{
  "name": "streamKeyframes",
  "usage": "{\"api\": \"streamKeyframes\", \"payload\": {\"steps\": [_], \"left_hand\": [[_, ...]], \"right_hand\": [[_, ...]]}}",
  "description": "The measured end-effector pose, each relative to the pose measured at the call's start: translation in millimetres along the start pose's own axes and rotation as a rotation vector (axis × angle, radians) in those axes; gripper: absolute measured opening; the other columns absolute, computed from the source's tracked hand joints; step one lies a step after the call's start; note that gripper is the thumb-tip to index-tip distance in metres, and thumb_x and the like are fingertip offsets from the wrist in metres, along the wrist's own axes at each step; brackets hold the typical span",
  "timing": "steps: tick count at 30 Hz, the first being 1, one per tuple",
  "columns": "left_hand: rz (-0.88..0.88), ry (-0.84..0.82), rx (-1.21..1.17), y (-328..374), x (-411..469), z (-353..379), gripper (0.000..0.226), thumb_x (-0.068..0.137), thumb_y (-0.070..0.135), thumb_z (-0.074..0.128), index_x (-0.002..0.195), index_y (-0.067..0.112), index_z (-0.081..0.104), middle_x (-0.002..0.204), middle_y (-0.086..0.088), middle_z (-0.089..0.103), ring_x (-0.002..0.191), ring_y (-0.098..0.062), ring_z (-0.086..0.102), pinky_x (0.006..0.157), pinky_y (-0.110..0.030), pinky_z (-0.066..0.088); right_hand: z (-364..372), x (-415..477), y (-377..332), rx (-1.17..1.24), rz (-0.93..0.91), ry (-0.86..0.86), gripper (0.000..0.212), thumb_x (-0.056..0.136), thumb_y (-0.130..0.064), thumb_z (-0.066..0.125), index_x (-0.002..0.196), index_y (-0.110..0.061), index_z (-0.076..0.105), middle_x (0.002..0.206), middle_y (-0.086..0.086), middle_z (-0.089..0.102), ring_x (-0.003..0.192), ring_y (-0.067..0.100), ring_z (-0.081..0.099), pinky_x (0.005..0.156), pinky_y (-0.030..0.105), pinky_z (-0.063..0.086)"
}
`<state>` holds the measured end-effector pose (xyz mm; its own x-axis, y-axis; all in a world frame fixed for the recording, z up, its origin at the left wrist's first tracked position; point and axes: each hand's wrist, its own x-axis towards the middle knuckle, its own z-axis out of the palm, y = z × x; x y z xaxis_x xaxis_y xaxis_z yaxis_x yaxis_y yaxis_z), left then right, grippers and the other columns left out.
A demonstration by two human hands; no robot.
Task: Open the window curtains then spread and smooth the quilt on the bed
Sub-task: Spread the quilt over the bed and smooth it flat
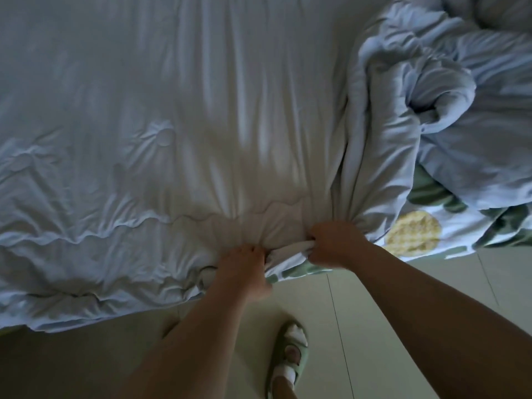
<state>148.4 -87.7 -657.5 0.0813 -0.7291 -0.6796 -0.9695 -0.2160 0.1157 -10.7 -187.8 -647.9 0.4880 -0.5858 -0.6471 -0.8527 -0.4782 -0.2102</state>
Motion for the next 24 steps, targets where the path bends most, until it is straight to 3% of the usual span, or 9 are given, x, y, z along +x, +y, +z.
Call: {"api": "streamKeyframes", "payload": {"steps": [3,7,12,15,17,20,24], "left_hand": [[0.027,0.110,-0.113,26,2,-6,0.059,0.073,0.046,0.065,0.121,0.018,0.044,0.123,-0.004,0.048,0.115,-0.026,0.050,0.089,-0.036,0.043],[0.181,0.320,-0.099,64,19,-20,0.057,0.075,0.044,0.062,0.120,0.014,0.044,0.120,-0.006,0.049,0.113,-0.027,0.049,0.088,-0.034,0.040],[0.254,0.295,-0.108,106,44,-35,0.060,0.081,0.038,0.062,0.132,0.016,0.039,0.125,-0.009,0.045,0.113,-0.030,0.049,0.090,-0.038,0.045],[0.291,0.302,-0.094,114,52,-40,0.039,0.084,0.022,0.059,0.121,0.017,0.049,0.121,-0.007,0.050,0.110,-0.030,0.052,0.085,-0.040,0.047],[0.269,0.280,-0.086,109,57,-43,0.026,0.085,0.012,0.054,0.111,0.013,0.055,0.118,-0.006,0.054,0.109,-0.029,0.054,0.084,-0.040,0.046],[0.239,0.263,-0.056,99,70,-47,0.030,0.088,0.006,0.045,0.115,0.015,0.053,0.121,-0.005,0.055,0.114,-0.026,0.051,0.088,-0.038,0.045],[0.247,0.178,-0.006,94,75,-57,0.033,0.090,0.008,0.043,0.123,0.014,0.049,0.127,-0.005,0.053,0.118,-0.025,0.051,0.094,-0.032,0.040]], "right_hand": [[-3,-9,20,0.175,0.006,0.122,0.026,0.070,-0.042,0.064,0.090,-0.028,0.055,0.095,-0.005,0.061,0.097,0.021,0.059,0.081,0.029,0.042],[-12,-14,53,0.276,0.091,0.370,0.070,0.066,-0.065,0.065,0.122,-0.025,0.050,0.125,-0.002,0.047,0.120,0.022,0.044,0.104,0.038,0.036],[-29,-12,95,0.420,0.366,0.689,0.057,0.081,-0.045,0.057,0.130,-0.017,0.047,0.139,0.007,0.042,0.129,0.031,0.037,0.109,0.043,0.031],[-29,-14,111,0.335,0.395,0.679,0.047,0.085,-0.029,0.054,0.130,-0.017,0.047,0.139,0.009,0.041,0.128,0.033,0.038,0.108,0.044,0.030],[-28,-15,116,0.304,0.391,0.572,0.049,0.087,-0.027,0.053,0.134,-0.019,0.042,0.143,0.008,0.035,0.129,0.033,0.038,0.108,0.042,0.030],[-29,-12,119,0.403,0.365,0.390,0.053,0.093,-0.027,0.048,0.143,-0.024,0.030,0.153,0.002,0.018,0.129,0.031,0.042,0.105,0.043,0.037],[-32,-10,120,0.479,0.467,0.433,0.036,0.094,-0.019,0.045,0.129,-0.017,0.038,0.135,0.007,0.036,0.113,0.036,0.053,0.089,0.045,0.045]]}}
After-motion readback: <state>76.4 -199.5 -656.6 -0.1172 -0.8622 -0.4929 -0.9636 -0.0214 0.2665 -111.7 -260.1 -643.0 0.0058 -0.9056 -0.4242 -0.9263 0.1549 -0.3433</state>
